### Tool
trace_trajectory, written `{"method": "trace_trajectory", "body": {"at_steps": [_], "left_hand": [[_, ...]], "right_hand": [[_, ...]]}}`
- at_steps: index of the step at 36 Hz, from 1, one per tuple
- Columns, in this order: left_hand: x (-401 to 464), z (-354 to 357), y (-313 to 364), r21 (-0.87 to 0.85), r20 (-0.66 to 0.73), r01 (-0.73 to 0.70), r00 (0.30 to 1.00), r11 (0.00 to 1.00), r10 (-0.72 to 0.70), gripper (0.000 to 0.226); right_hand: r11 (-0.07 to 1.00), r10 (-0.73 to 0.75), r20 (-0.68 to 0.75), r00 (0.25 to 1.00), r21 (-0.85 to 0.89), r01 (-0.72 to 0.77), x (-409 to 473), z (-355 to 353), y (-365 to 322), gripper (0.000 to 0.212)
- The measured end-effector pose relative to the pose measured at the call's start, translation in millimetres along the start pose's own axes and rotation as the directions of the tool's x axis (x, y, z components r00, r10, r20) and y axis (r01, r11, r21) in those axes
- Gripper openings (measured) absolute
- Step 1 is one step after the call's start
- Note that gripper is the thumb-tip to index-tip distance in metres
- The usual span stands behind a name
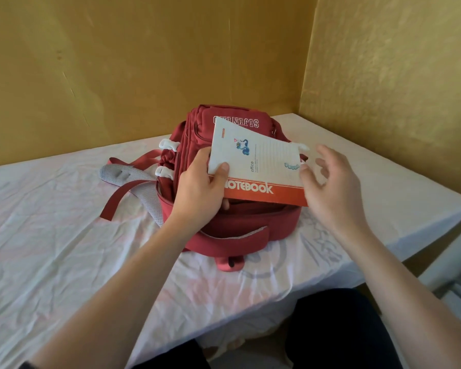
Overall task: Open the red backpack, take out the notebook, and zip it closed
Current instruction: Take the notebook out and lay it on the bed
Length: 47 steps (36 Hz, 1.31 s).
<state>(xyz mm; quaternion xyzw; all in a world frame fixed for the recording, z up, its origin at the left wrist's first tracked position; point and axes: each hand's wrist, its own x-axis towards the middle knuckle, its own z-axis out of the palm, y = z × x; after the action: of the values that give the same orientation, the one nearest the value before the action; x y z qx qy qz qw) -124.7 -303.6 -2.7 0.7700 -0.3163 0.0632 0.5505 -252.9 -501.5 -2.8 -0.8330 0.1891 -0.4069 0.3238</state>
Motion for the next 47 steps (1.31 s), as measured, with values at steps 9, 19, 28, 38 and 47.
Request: {"method": "trace_trajectory", "body": {"at_steps": [9, 19, 28, 38, 47], "left_hand": [[15.6, 16.5, 18.8, -0.093, 0.043, 0.037, 0.999, 0.995, -0.033, 0.017], [22.0, 38.1, 46.0, -0.224, 0.157, 0.151, 0.981, 0.963, -0.118, 0.037], [26.2, 67.9, 53.5, -0.065, 0.166, 0.235, 0.961, 0.970, -0.222, 0.059], [14.9, 98.9, 69.1, 0.223, 0.149, -0.169, 0.979, 0.960, 0.137, 0.024], [-11.5, 140.0, 75.9, 0.231, 0.592, -0.533, 0.741, 0.814, 0.317, 0.021]], "right_hand": [[0.761, -0.460, 0.324, 0.827, -0.336, 0.555, -34.4, 4.0, 1.5, 0.057], [0.728, -0.491, 0.246, 0.836, -0.411, 0.549, -34.6, -7.6, 23.0, 0.052], [0.752, -0.360, 0.239, 0.902, -0.498, 0.433, -28.9, -31.3, 51.0, 0.068], [0.699, -0.148, 0.179, 0.973, -0.677, 0.231, -24.0, -68.9, 74.0, 0.077], [0.611, -0.029, 0.260, 0.965, -0.760, 0.223, -22.7, -67.8, 74.8, 0.040]]}}
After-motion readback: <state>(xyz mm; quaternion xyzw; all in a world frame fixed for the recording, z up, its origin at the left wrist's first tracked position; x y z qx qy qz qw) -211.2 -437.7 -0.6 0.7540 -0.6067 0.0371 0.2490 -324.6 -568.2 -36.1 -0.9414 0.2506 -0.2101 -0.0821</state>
